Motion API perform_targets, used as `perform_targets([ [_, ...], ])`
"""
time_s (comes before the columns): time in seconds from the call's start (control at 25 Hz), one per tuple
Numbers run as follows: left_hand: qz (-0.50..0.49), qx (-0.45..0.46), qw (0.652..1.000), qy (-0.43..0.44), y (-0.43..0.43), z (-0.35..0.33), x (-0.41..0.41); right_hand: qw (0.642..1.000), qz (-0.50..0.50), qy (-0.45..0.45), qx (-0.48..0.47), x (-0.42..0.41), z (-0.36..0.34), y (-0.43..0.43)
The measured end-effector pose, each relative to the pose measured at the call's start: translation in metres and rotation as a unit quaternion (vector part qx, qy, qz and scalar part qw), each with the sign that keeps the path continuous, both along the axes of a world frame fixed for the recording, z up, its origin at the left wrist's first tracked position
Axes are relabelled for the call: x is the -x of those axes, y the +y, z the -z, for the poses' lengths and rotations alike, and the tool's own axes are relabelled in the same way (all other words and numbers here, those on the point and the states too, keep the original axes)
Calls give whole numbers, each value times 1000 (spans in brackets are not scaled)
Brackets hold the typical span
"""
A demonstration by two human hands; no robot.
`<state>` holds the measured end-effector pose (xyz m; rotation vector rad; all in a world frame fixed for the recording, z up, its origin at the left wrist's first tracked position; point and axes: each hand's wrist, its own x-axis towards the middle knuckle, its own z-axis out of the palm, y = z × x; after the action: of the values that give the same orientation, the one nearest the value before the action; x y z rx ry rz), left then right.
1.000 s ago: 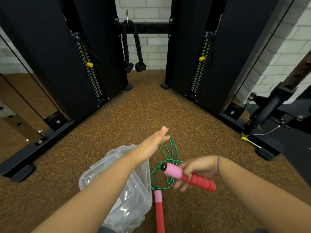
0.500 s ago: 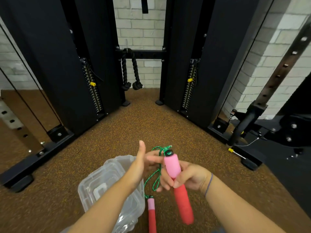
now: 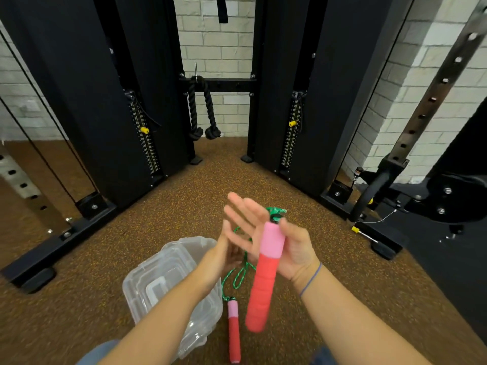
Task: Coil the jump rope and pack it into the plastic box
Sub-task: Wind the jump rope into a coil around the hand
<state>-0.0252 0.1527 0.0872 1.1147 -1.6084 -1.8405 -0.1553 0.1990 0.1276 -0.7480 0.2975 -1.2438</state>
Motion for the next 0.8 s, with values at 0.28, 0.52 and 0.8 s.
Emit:
perform_targets([
  [0.28, 56, 2, 996, 71, 11, -12, -6, 994, -38, -99, 9, -3, -26, 5],
  [0.52, 155, -46, 971, 174, 17, -44, -20, 992, 7, -95, 80, 6, -65, 7],
  [0.8, 384, -166, 841, 343, 25, -73, -26, 984, -10, -66, 167, 13, -77, 3],
])
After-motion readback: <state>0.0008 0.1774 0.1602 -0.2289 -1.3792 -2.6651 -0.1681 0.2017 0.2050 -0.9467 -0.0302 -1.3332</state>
